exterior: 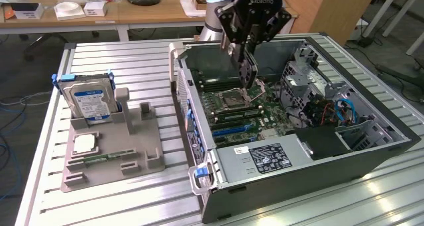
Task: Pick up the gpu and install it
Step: 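Pick up the gpu and move the gpu toward the slot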
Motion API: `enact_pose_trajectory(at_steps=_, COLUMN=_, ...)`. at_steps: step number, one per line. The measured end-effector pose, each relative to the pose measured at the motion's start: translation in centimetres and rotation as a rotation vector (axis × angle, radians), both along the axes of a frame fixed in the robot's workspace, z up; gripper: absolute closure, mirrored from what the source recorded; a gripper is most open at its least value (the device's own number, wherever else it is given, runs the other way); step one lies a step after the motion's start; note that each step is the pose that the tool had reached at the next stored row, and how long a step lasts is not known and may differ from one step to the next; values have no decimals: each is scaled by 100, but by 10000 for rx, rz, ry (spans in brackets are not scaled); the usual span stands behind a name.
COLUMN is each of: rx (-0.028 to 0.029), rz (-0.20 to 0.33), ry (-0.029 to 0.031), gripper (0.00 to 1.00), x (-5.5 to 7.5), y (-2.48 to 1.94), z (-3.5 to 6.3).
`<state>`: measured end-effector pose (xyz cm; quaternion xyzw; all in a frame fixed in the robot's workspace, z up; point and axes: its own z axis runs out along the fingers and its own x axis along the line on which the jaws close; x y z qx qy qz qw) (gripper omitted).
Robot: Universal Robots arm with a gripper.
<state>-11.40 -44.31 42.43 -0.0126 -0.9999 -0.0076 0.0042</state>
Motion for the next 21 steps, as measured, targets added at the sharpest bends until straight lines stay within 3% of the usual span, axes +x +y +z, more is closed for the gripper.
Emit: enact_pose_trajectory(at_steps=21, rx=-1, rz=9, ry=0, gripper=74, x=148, y=0, z=-10)
